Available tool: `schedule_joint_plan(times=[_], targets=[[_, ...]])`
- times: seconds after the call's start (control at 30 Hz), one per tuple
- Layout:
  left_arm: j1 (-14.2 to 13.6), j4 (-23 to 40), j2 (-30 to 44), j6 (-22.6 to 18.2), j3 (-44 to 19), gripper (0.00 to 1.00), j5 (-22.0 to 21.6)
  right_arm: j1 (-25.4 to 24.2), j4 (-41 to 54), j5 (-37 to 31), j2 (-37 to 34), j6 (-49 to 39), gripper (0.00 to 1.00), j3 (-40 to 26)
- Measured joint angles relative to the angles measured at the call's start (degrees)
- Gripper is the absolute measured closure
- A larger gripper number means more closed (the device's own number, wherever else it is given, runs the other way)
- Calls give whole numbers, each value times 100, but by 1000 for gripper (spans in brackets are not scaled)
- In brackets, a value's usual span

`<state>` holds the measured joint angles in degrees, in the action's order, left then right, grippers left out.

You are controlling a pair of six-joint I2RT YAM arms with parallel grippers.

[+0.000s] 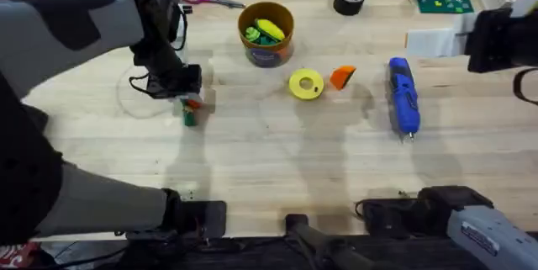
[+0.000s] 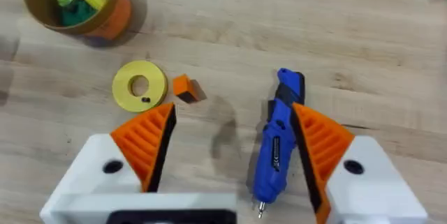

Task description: Pick up the gripper from the table and insert it into the empty holder that is missing its gripper. Then pick up a screw, insert it into the mounting hole, and use the screwdriver to tighten it. Finally, clean up the table by picking up the vegetable and placing it into the bucket.

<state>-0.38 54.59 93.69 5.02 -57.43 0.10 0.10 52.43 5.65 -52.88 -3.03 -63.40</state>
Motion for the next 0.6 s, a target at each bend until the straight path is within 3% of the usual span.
schedule_joint_plan(times=[0.37, 0.6], targets=[[-10, 8, -69, -2, -44, 997, 9, 0, 1, 0, 0, 0, 4, 0], [-305, 238, -935, -4, -612, 997, 9, 0, 2, 0, 0, 2, 4, 0]])
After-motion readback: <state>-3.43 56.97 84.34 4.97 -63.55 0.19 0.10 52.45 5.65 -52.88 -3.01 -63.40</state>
